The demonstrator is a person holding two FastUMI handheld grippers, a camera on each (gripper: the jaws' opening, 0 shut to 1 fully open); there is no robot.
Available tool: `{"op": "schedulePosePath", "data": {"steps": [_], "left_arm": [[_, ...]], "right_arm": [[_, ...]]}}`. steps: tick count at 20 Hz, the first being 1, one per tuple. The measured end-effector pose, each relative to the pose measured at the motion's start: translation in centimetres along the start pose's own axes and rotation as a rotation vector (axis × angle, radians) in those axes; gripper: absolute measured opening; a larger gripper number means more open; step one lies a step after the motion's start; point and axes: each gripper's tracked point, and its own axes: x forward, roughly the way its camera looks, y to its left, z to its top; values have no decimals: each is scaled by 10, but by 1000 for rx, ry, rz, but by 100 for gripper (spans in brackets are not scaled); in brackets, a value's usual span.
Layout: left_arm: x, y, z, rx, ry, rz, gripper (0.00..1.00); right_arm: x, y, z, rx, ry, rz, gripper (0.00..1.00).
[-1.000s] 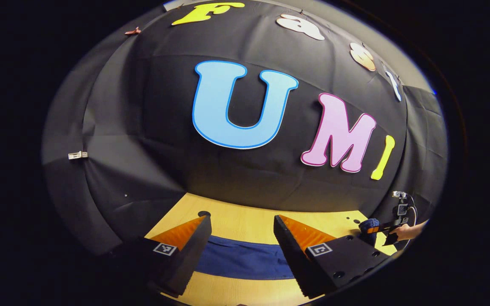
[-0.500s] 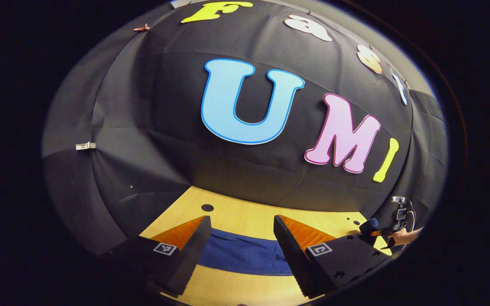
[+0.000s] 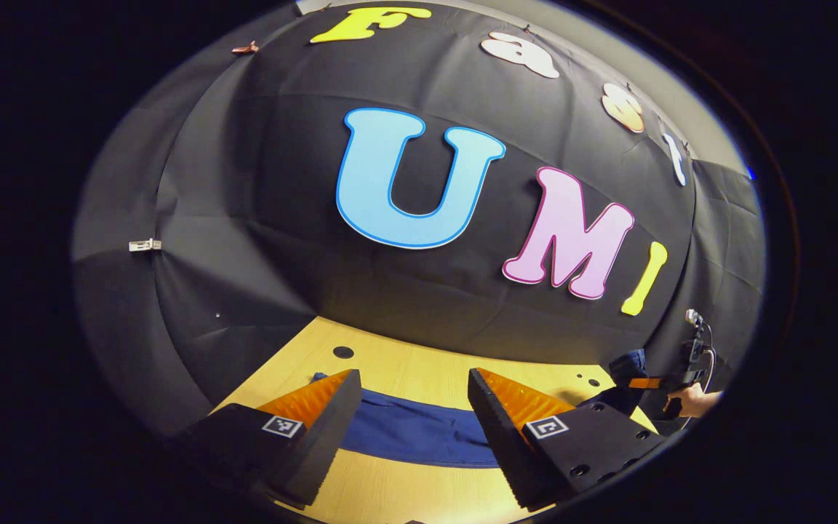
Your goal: Grasp the waist and the cuffs of the jeans and fold them to make the two legs overlap; first hold the waist and fold one-third of the jeans toward the cuffs, then hold the cuffs and fold the remaining one-third in the same direction to finish folding.
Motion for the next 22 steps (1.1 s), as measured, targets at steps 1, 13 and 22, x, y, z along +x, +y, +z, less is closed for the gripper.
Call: {"op": "schedulePosePath", "data": {"steps": [1, 13, 22], "left_arm": [[-4, 2, 0, -2, -3, 1, 96], [-47, 46, -9, -15, 22, 88, 96], [52, 104, -106, -118, 389, 111, 96]], "right_arm": [[-2, 18, 1, -4, -9, 34, 15], [6, 244, -126, -16, 205, 386, 15], [-38, 264, -172, -52, 376, 633, 99]]}}
